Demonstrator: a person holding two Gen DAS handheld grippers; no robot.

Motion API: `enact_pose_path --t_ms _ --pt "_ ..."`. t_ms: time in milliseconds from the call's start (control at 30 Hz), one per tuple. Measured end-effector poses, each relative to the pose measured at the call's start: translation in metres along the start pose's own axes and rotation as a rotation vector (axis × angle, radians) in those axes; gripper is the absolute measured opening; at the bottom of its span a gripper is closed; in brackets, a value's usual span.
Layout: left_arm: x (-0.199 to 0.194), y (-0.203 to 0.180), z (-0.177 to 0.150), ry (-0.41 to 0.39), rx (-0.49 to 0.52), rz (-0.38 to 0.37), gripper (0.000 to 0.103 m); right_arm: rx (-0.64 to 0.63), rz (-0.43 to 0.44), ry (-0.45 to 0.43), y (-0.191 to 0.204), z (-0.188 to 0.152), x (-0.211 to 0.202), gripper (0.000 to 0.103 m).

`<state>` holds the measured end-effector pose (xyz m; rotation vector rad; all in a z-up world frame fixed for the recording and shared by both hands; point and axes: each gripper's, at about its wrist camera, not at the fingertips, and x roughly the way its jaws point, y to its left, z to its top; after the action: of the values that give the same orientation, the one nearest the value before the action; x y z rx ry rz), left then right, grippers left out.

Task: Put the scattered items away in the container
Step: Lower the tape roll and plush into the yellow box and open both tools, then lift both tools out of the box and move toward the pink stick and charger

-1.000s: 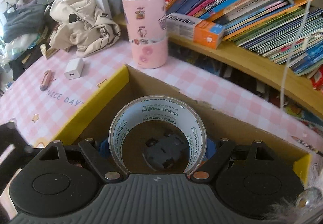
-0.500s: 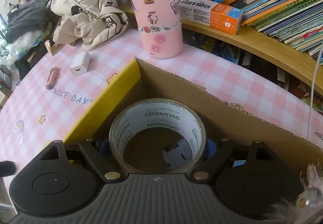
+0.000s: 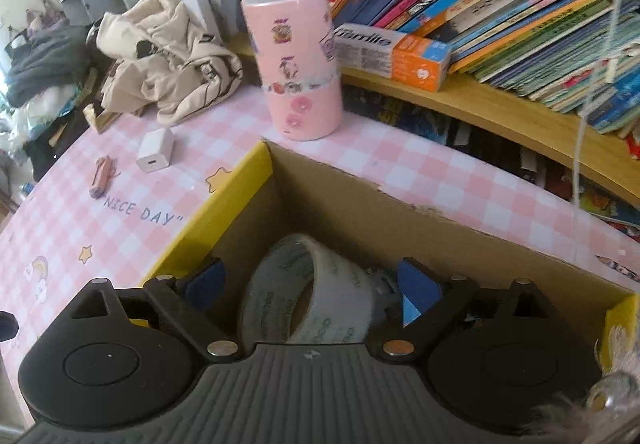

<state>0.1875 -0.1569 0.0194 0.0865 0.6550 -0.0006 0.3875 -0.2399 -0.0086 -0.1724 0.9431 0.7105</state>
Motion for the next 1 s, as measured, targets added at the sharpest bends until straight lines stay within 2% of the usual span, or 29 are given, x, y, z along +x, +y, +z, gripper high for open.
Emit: enact_pose_path --t_ms 67,167,400,600,1000 --pt "-0.003 0.002 -0.004 -0.009 -0.016 0.013 0.101 0.017 -0.022 -0.020 -0.001 -0.003 -0.009 0.100" --pt "-0.007 0.009 -0.014 -0.003 -0.069 0.035 0.102 0.046 -0.055 -0.055 -0.001 -0.009 -0.024 0.100" --pt "-0.016 0.031 -0.033 0.016 -0.179 0.024 0.102 0.094 -0.107 -0.110 0.007 -0.033 -0.060 0.100" --pt "-0.030 0.044 -0.043 -0.016 -0.184 0.008 0.102 0.123 -0.179 -0.152 0.022 -0.063 -0.083 0.101" --pt "-0.057 0.075 -0.068 -0.051 -0.177 -0.022 0.102 0.197 -0.332 -0.330 0.073 -0.131 -0.128 0.101"
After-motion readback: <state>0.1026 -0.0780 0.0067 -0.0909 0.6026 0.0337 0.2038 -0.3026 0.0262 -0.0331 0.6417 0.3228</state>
